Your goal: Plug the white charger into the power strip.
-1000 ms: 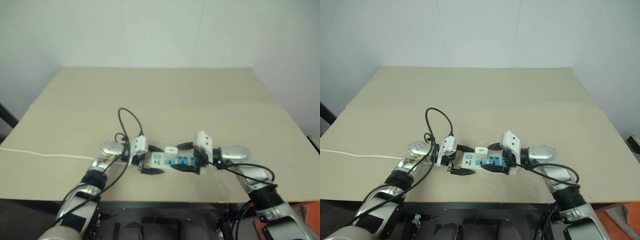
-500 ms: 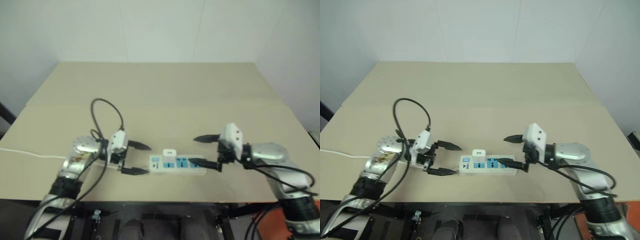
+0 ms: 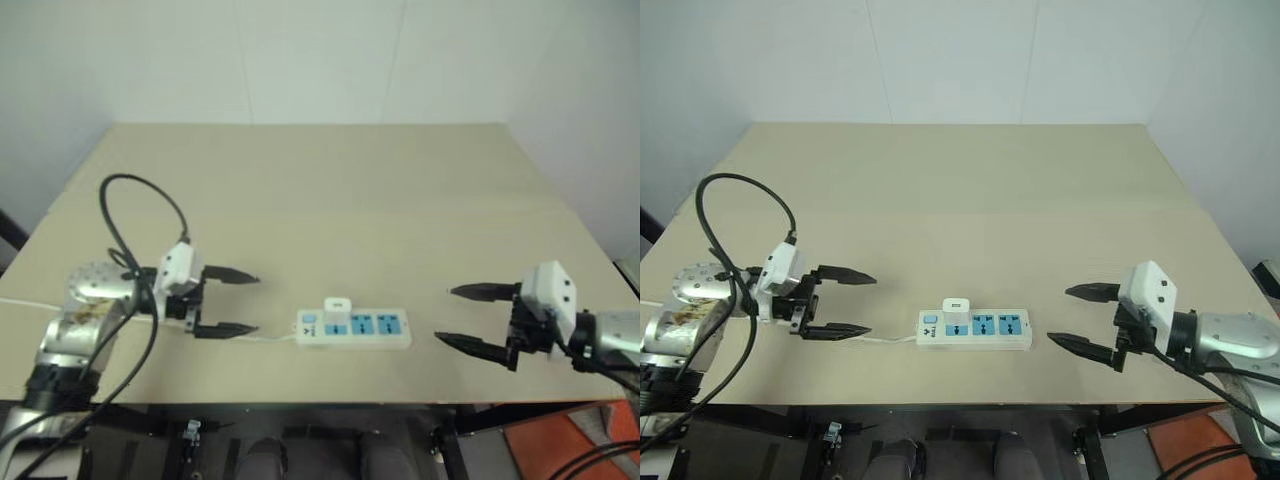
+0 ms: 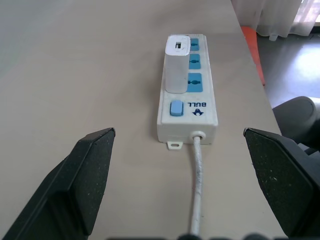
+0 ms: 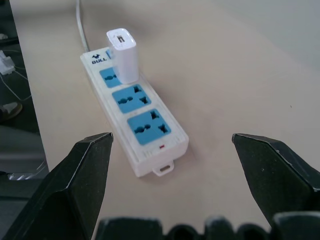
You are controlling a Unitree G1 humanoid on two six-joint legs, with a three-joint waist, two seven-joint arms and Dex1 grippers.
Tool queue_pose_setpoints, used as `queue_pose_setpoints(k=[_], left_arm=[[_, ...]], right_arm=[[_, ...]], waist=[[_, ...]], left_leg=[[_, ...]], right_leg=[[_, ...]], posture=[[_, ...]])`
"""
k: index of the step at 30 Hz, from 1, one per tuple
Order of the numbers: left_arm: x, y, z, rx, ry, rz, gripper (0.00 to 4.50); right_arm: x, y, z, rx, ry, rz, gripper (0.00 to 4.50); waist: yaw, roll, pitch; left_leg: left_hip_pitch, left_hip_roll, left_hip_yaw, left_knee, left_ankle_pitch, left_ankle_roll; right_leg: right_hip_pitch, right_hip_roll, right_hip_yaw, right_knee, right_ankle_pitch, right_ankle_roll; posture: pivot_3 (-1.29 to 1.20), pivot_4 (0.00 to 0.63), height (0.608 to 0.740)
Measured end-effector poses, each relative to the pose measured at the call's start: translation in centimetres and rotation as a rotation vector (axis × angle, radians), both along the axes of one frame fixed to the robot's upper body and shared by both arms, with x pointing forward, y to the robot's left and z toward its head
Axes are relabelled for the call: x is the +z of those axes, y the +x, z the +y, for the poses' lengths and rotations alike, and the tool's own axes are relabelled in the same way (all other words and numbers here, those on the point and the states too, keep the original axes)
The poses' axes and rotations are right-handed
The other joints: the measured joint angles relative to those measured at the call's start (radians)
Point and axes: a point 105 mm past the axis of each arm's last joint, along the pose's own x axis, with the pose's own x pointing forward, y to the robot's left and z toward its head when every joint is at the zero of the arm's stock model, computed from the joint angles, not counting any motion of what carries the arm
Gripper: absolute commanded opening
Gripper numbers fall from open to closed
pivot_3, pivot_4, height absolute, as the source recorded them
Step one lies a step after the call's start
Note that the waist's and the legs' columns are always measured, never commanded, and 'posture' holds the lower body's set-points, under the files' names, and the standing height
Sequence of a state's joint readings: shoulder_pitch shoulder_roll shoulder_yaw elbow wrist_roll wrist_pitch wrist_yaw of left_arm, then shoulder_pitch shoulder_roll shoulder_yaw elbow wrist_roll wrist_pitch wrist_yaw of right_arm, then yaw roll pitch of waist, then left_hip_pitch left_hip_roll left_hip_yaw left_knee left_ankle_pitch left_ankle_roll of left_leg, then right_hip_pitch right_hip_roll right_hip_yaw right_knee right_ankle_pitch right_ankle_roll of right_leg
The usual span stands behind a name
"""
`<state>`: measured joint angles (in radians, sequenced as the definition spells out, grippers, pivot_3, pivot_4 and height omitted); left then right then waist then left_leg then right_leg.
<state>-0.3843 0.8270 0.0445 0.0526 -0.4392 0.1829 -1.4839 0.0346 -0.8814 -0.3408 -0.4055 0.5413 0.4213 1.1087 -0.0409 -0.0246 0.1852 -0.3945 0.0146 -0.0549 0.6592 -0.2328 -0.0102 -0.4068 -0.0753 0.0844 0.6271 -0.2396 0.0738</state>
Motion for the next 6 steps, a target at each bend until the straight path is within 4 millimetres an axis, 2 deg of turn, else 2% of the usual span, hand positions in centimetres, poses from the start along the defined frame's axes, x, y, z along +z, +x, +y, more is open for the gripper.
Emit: queue_pose_setpoints(k=[6], left_arm=[[0.17,-0.03,-0.14,0.01,-0.016,0.023,4.49]], right_arm=[[0.15,-0.18,-0.39,-0.012,0.001,0.001,4.5]], waist=[[0.0,0.0,0.0]], left_leg=[[0.0,0.0,0.0,0.0,0.0,0.0]], right_leg=[[0.0,0.0,0.0,0.0,0.0,0.0]], posture=[[0.0,0.15,0.74]])
